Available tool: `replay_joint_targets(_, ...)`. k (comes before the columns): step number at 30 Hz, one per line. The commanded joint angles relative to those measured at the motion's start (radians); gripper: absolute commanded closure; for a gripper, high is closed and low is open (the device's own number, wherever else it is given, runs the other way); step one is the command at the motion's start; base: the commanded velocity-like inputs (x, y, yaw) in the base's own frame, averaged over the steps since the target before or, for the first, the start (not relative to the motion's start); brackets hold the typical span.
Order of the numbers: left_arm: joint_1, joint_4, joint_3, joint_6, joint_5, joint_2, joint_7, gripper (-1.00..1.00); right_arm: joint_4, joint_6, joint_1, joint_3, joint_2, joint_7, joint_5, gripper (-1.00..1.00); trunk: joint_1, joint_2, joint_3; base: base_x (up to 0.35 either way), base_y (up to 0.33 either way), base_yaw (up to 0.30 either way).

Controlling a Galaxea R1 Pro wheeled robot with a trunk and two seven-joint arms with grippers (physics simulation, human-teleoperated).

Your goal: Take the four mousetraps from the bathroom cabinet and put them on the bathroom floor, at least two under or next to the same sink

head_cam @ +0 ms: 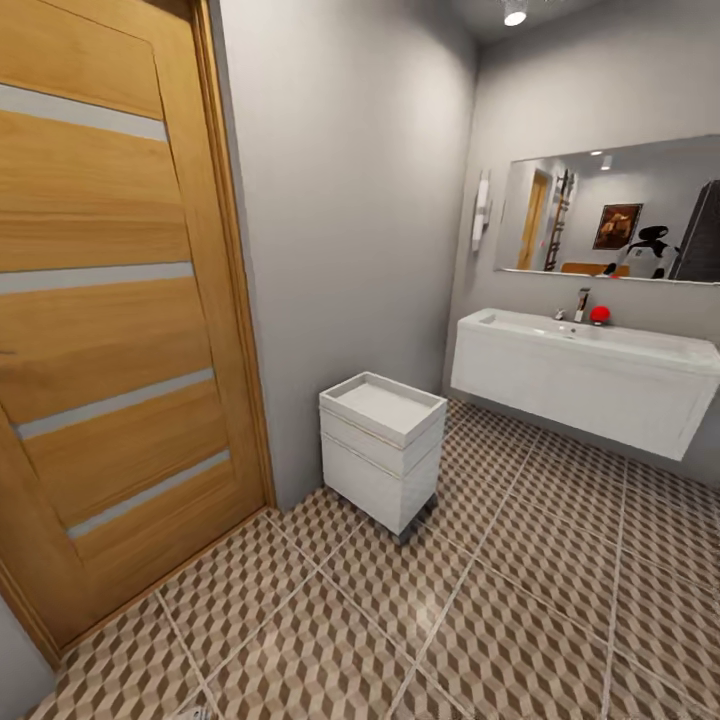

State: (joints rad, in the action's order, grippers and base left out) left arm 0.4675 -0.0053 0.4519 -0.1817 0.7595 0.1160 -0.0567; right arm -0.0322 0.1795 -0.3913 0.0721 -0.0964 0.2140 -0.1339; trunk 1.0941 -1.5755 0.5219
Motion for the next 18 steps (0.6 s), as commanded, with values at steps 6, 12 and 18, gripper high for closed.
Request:
replay_joint_targets(6,0.0,-0.001,0.007,-0.004,0.009,-0.008,-0.003,1.0,-0.002,0.001,-0.001,0.008,0.0,0.002,-0.01,1.0,0.0,-0.001,0.001,0.0,0.0,-0.255)
replay_joint_targets(12,0.0,-0.001,0.007,-0.004,0.009,-0.008,-0.003,1.0,-0.002,0.001,-0.001,0.008,0.001,0.003,-0.01,1.0,0.0,-0.001,0.001,0.0,0.0,-0.255)
replay_joint_targets(18,0.0,-0.001,0.007,-0.004,0.009,-0.009,-0.003,1.0,-0.002,0.001,-0.001,0.008,0.001,0.004,-0.01,1.0,0.0,-0.001,0.001,0.0,0.0,-0.255)
